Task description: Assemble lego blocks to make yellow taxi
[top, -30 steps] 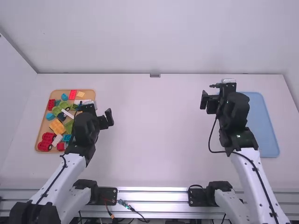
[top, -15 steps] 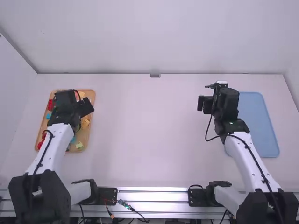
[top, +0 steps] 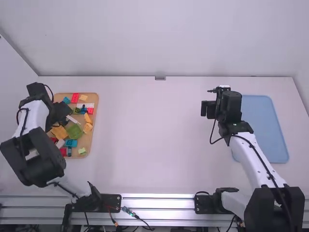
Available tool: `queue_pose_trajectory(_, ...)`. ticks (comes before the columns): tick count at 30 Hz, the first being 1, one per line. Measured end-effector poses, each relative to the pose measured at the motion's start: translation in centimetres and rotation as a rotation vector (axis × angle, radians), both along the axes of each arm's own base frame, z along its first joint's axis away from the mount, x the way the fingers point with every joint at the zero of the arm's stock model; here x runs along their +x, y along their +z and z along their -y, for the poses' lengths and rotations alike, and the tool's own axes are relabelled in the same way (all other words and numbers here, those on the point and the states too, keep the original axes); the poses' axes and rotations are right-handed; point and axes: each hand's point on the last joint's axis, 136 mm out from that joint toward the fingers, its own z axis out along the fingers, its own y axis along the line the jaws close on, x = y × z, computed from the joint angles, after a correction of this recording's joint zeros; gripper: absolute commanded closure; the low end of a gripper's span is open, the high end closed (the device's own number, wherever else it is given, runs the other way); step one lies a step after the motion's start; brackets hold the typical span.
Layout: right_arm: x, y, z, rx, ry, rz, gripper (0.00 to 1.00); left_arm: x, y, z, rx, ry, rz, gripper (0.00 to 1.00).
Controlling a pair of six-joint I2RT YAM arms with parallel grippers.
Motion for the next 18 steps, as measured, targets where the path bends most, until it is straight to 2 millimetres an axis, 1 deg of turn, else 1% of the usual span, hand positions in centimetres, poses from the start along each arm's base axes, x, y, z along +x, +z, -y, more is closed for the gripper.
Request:
queue_pose_trajectory(2, 0.0, 0.0, 0.0, 0.0, 0.0, -0.001, 0.01, -0.1, -1.3, -1.5, -0.029, 0.015, -0.032, 0.01)
queue_pose_trajectory(3, 0.0, 0.0, 0.0, 0.0, -0.001, 0.0, 0.01, -0.1, -1.6, -1.7, -0.038, 0.014, -0.039, 0.01)
queue_pose_trajectory(4, 0.0, 0.0, 0.0, 0.001, -0.001, 0.0, 0.01, -0.3, -2.5, -2.1, -0.055, 0.012, -0.056, 0.01)
queue_pose_trajectory(6, 0.0, 0.0, 0.0, -0.002, 0.001, 0.0, 0.01, -0.6, -3.4, -2.3, -0.072, 0.01, -0.074, 0.01)
queue_pose_trajectory(7, 0.0, 0.0, 0.0, 0.0, -0.001, 0.0, 0.01, -0.7, -4.2, -2.5, -0.081, 0.005, -0.087, 0.06)
queue_pose_trajectory(8, 0.0, 0.0, 0.0, -0.002, 0.001, 0.0, 0.01, -0.6, -4.6, -2.5, -0.084, 0.0, -0.087, 0.11)
queue_pose_trajectory(9, 0.0, 0.0, 0.0, -0.003, 0.002, 0.0, 0.01, -0.6, -4.9, -2.6, -0.084, -0.005, -0.086, 0.14)
queue_pose_trajectory(11, 0.0, 0.0, 0.0, -0.001, 0.001, 0.001, 0.01, -0.7, -5.3, -2.5, -0.084, -0.018, -0.087, 0.15)
queue_pose_trajectory(15, 0.2, 0.2, 0.0, -0.001, 0.001, 0.011, 0.01, -0.9, -6.2, -2.6, -0.067, -0.022, -0.087, 0.12)
queue_pose_trajectory(18, 0.2, 0.3, 0.0, -0.002, 0.001, 0.014, 0.0, -1.6, -7.7, -2.4, -0.055, -0.014, -0.102, 0.16)
